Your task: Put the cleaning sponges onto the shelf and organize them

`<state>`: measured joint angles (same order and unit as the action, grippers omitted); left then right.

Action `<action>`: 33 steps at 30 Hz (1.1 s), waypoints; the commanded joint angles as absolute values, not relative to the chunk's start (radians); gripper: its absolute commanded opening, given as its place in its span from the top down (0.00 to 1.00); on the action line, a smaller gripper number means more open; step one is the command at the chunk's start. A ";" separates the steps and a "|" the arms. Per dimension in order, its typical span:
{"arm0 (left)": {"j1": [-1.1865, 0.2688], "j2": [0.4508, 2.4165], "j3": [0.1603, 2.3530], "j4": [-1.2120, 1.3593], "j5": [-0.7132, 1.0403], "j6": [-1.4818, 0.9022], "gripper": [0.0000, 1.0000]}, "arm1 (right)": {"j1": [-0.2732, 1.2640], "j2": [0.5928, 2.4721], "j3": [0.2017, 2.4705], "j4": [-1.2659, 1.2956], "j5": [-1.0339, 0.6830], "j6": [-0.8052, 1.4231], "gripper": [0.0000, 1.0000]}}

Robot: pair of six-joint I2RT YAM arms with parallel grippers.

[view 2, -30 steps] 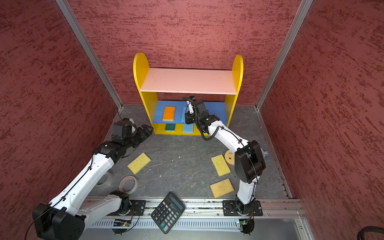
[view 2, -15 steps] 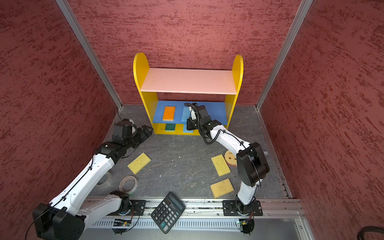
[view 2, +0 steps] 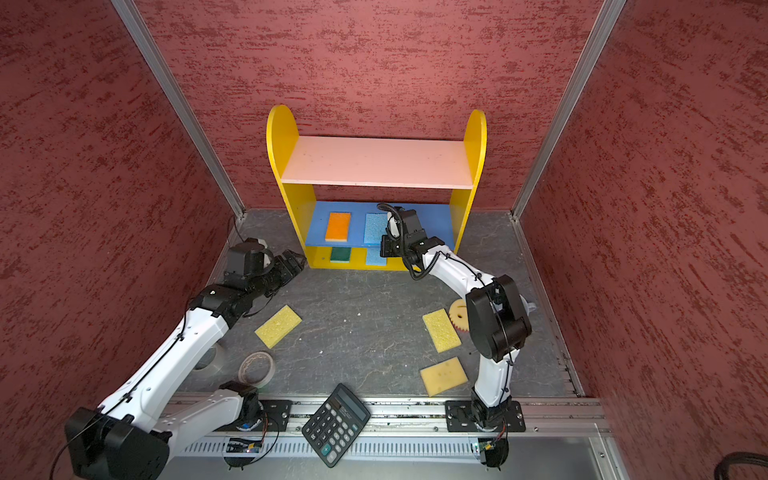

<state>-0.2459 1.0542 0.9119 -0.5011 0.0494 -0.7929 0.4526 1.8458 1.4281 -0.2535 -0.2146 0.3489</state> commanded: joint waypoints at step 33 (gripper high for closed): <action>-0.095 1.241 0.770 -0.785 -0.106 -0.761 1.00 | 0.680 1.648 1.120 -0.163 -0.178 0.346 0.99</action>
